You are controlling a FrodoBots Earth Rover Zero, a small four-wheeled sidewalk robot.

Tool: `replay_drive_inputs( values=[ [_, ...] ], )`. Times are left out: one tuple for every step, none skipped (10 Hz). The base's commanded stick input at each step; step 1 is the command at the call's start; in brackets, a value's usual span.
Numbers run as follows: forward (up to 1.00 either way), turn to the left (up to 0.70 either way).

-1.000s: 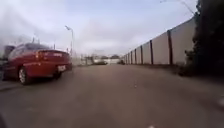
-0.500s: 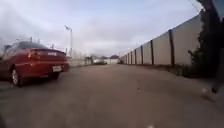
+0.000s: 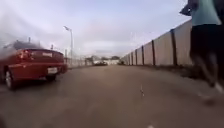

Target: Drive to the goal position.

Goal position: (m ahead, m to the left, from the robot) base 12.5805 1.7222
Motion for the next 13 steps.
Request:
replay_drive_inputs(
  values=[
    [0.50,0.00],
    [0.50,0.00],
    [0.50,0.00],
    [0.50,0.00],
    [0.50,0.00],
    [0.50,0.00],
    [0.50,0.00],
    [0.50,0.00],
    [0.50,0.00],
    [0.50,0.00],
    [0.50,0.00],
    [0.50,0.00],
    [0.50,0.00]
  ],
)
